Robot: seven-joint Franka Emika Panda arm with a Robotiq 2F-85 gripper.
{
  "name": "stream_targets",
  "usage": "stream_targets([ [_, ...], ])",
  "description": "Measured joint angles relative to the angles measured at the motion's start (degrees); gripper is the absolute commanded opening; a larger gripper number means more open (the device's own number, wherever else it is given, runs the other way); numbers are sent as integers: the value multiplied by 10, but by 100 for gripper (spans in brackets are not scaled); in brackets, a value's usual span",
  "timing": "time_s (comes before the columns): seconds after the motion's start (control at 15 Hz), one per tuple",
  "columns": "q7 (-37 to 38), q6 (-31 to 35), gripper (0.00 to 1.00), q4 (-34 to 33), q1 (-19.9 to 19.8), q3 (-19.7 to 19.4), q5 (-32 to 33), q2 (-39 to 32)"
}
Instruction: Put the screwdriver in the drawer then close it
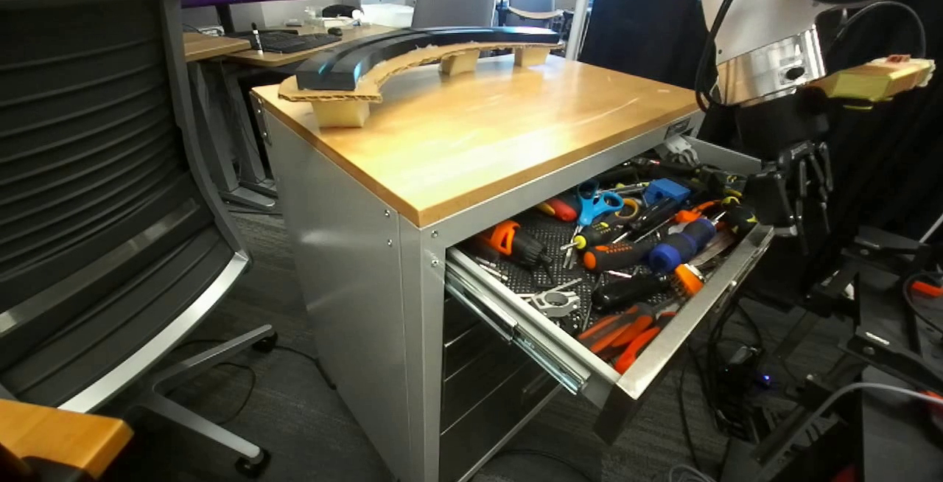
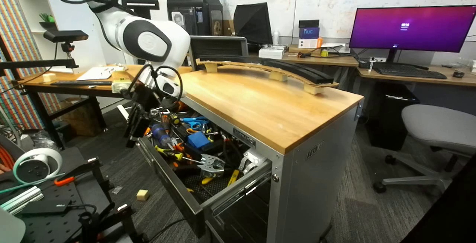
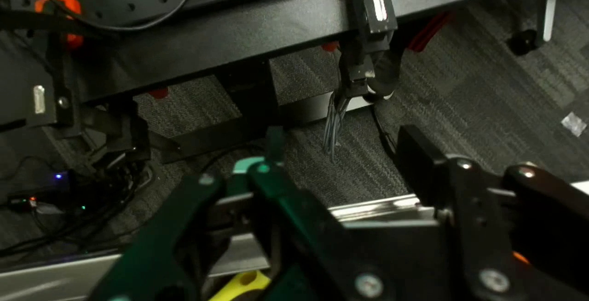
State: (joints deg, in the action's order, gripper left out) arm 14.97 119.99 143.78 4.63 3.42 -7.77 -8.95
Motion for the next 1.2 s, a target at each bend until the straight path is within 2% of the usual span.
stream_targets([
  [0.27,88,23,6,-35,10,-4,17,-36],
  [0.47,167,40,0,-69,41,-4,84,-50],
  [0.53,191,44,5,-83,50,-4,110,-56],
  [0.87,284,61,6,-148,88,-11,267,-97],
  [1.2,344,59,6,-204,127,-27,423,-144],
])
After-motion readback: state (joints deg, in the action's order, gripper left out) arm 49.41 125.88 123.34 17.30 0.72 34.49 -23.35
